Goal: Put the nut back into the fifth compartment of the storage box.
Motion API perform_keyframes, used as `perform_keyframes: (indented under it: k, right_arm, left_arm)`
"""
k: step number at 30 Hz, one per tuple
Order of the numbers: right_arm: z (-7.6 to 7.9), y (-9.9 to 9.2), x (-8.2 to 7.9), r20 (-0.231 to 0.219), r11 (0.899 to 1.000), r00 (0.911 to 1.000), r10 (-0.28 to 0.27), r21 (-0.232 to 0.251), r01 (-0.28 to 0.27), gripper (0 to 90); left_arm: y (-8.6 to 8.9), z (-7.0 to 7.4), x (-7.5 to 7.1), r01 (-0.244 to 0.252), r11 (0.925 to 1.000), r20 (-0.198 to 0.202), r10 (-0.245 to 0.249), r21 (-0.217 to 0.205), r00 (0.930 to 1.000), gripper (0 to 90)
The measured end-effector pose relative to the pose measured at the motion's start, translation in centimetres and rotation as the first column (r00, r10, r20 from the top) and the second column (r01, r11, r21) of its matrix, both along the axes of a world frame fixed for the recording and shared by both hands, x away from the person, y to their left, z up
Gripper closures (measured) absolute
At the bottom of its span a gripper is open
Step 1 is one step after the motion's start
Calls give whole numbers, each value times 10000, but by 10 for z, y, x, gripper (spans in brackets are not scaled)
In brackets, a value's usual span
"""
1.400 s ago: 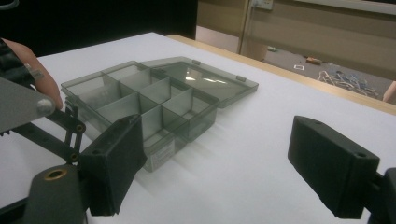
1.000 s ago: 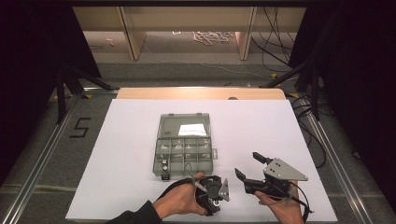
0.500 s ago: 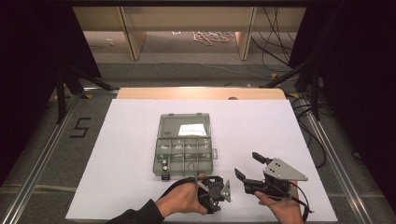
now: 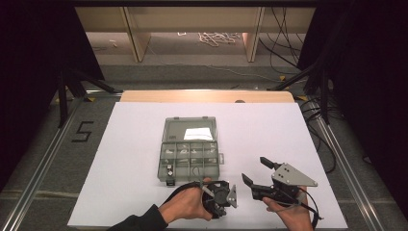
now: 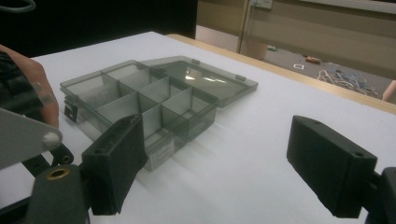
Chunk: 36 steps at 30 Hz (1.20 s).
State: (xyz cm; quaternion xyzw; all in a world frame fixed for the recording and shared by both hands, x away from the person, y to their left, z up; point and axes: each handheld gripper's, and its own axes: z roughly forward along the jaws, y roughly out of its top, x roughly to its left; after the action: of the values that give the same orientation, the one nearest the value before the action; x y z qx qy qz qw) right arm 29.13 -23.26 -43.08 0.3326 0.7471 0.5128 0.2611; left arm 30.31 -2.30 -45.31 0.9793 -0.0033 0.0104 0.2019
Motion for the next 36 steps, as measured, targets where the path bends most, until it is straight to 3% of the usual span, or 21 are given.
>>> perform_keyframes:
  k: [4, 8, 10, 13, 14, 17, 21, 24, 25, 29, 31, 32, 33, 34, 36]
  right_arm:
    - [0, 0, 0, -1, 10000, 10000, 4, 8, -4, 203]
    - [0, 0, 0, -47, 10000, 10000, 41, -15, -41, 202]
    - [0, -1, 1, 138, 10000, 9999, 33, -92, -31, 202]
    - [0, 0, 0, -53, 10000, 10000, 35, -15, -35, 202]
    - [0, 0, 1, 140, 10000, 9999, 41, -86, -40, 202]
    - [0, 1, 1, 176, 9999, 9998, 25, -108, -23, 202]
    - [0, 1, 0, -36, 10000, 10000, 41, 13, -41, 202]
    - [0, 0, 1, 144, 10000, 9999, 39, -68, -38, 202]
    - [0, 1, -1, -65, 10000, 10000, 46, 44, -45, 202]
    - [0, 1, 0, -45, 10000, 10000, 73, 55, -73, 202]
    - [0, 1, 1, 166, 10000, 9998, 54, -22, -54, 201]
    - [0, 1, 0, 88, 10000, 10000, 33, -51, -32, 202]
    - [0, 1, 0, -3, 10000, 10000, 91, -20, -91, 202]
    - [0, 1, 1, 205, 9999, 9997, 91, -83, -90, 202]
    - [0, 1, 1, 191, 9999, 9998, 83, -79, -82, 202]
  left_arm:
    - [4, 6, 1, -49, 10000, 235, 49, -28, 9997, 698]
    - [14, 13, 4, -402, 9987, 254, 409, -300, 9988, 698]
    - [20, 17, 7, -537, 9980, 285, 546, -345, 9981, 698]
    - [27, 24, 10, -676, 9969, 387, 692, -406, 9969, 698]
    - [30, 27, 12, -712, 9963, 467, 735, -489, 9962, 698]
    - [38, 32, 14, -859, 9945, 502, 889, -597, 9948, 698]
    - [45, 38, 16, -1108, 9903, 520, 1153, -833, 9920, 698]
    - [52, 42, 19, -1243, 9883, 596, 1298, -883, 9897, 698]
    - [54, 44, 20, -1302, 9875, 595, 1358, -891, 9890, 698]
    - [62, 49, 23, -1642, 9800, 584, 1715, -1128, 9835, 698]
    - [68, 52, 26, -1676, 9799, 677, 1755, -1084, 9821, 698]
    - [71, 52, 26, -1887, 9736, 624, 1979, -1286, 9782, 698]
    - [73, 53, 27, -1941, 9724, 603, 2030, -1292, 9773, 698]
    - [77, 55, 29, -1932, 9737, 740, 2029, -1207, 9764, 698]
    - [83, 57, 31, -2204, 9658, 611, 2303, -1365, 9712, 698]
